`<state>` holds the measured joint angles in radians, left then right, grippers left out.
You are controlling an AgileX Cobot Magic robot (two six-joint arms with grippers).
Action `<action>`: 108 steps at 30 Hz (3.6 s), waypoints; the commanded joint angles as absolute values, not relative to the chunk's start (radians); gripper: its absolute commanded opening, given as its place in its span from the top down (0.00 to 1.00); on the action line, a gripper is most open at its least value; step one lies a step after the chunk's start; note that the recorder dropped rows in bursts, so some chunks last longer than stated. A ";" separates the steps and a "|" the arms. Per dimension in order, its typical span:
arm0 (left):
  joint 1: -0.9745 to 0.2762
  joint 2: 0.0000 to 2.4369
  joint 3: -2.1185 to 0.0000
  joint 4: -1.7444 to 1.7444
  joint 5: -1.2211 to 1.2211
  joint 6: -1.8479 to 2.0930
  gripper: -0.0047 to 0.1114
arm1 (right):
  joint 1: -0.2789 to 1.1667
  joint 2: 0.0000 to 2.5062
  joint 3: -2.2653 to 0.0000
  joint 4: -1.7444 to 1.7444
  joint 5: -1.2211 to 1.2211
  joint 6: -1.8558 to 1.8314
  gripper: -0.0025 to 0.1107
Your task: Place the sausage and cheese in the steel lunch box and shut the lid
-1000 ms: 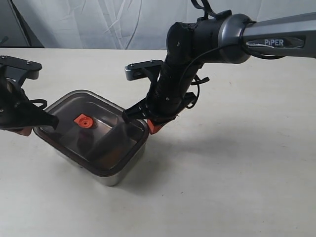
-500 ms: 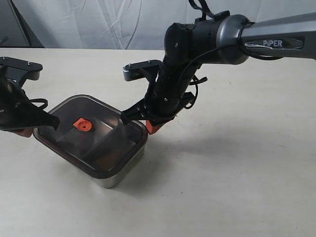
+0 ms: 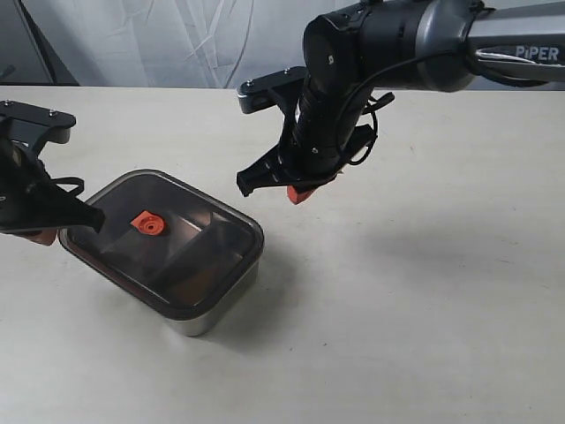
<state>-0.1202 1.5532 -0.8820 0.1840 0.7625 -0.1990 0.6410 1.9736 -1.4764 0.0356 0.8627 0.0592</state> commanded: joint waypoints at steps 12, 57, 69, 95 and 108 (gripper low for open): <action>-0.120 1.631 -0.920 0.198 0.768 -0.208 0.96 | 0.640 1.957 -1.481 0.027 0.854 0.064 0.98; -0.121 1.665 -1.053 0.009 0.757 -0.108 0.96 | 0.689 1.995 -1.481 0.464 0.869 -0.279 0.98; -0.121 1.752 -1.053 0.009 0.785 -0.100 0.96 | 0.689 2.062 -1.481 0.472 0.877 -0.279 0.98; -0.121 1.831 -1.053 -0.098 0.748 -0.025 0.96 | 0.689 2.159 -1.481 0.476 0.913 -0.277 0.98; -0.121 1.882 -1.053 -0.096 0.796 -0.026 0.96 | 0.689 2.159 -1.481 0.476 0.936 -0.279 0.98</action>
